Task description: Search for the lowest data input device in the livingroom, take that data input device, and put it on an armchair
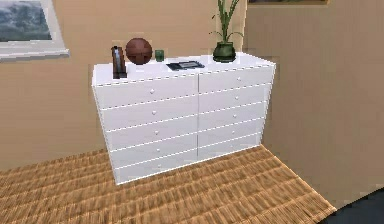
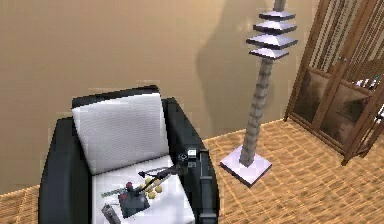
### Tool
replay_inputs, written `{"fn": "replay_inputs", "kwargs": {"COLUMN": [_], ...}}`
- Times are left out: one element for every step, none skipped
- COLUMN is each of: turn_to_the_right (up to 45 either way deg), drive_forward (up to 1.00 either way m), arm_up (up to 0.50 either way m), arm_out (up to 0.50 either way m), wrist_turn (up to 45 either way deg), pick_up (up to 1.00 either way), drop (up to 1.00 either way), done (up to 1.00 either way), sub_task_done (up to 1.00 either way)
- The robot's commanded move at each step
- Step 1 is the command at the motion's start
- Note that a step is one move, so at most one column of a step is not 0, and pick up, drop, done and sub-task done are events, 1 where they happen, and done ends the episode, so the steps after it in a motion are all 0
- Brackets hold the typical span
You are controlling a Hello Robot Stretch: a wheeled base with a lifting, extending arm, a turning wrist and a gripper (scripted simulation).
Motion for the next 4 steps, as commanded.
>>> {"fn": "replay_inputs", "kwargs": {"turn_to_the_right": [0.0,0.0,0.0,0.0], "drive_forward": [0.0,0.0,0.0,0.0], "arm_up": [-0.32,0.0,0.1,0.0], "arm_out": [0.0,0.0,0.0,-0.08], "wrist_turn": [0.0,0.0,0.0,0.0], "pick_up": [0.0,0.0,0.0,0.0], "drop": [0.0,1.0,0.0,0.0], "done": [0.0,0.0,0.0,0.0], "sub_task_done": [0.0,0.0,0.0,0.0]}}
